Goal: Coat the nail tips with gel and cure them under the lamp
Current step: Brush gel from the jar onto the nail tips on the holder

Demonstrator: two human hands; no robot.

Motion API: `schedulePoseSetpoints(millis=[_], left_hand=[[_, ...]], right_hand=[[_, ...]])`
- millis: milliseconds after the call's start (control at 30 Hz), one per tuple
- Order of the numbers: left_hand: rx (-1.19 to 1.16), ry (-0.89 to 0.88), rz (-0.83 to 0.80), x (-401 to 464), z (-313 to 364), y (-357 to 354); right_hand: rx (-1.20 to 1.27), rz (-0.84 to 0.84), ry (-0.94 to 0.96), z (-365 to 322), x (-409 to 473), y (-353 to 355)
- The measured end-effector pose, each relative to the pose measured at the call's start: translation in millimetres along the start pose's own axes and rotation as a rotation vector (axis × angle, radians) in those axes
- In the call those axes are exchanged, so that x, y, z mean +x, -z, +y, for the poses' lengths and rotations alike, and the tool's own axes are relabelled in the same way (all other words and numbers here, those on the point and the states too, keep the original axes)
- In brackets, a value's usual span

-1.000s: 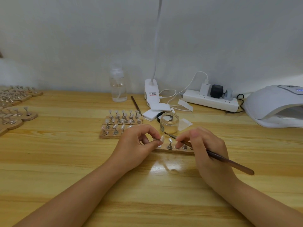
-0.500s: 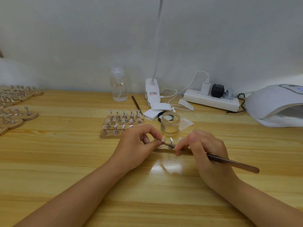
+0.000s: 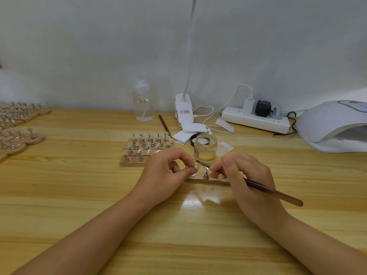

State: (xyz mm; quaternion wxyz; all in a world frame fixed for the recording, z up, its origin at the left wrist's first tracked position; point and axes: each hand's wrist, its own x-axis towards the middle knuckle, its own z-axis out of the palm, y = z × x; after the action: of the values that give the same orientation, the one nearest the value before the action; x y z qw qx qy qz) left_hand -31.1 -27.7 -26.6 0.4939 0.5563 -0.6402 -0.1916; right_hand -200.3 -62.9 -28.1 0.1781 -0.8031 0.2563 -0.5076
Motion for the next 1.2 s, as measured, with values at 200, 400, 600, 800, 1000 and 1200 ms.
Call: schedulePoseSetpoints(millis=[200, 400, 600, 800, 1000, 1200], left_hand=[[0.003, 0.018, 0.0, 0.1, 0.7, 0.8], [-0.016, 0.032, -0.009, -0.7, 1.5, 1.2], [-0.009, 0.031, -0.019, -1.0, 3.1, 1.3], [-0.029, 0.036, -0.017, -1.5, 1.9, 1.4], [-0.085, 0.057, -0.003, -0.5, 1.8, 1.3], [-0.146, 0.093, 0.001, -0.4, 3.8, 0.6]], right_hand=[[0.01, 0.034, 0.043, 0.7, -0.5, -0.1], [0.042, -0.005, 0.027, -0.5, -0.4, -0.8], [0.02, 0.027, -0.009, -0.8, 1.2, 0.3], [0.028, 0.021, 0.079, -0.7, -1.7, -1.0], [0.052, 0.022, 0.0, -1.4, 0.7, 0.7], [0.14, 0.051, -0.036, -2.2, -2.9, 0.9]])
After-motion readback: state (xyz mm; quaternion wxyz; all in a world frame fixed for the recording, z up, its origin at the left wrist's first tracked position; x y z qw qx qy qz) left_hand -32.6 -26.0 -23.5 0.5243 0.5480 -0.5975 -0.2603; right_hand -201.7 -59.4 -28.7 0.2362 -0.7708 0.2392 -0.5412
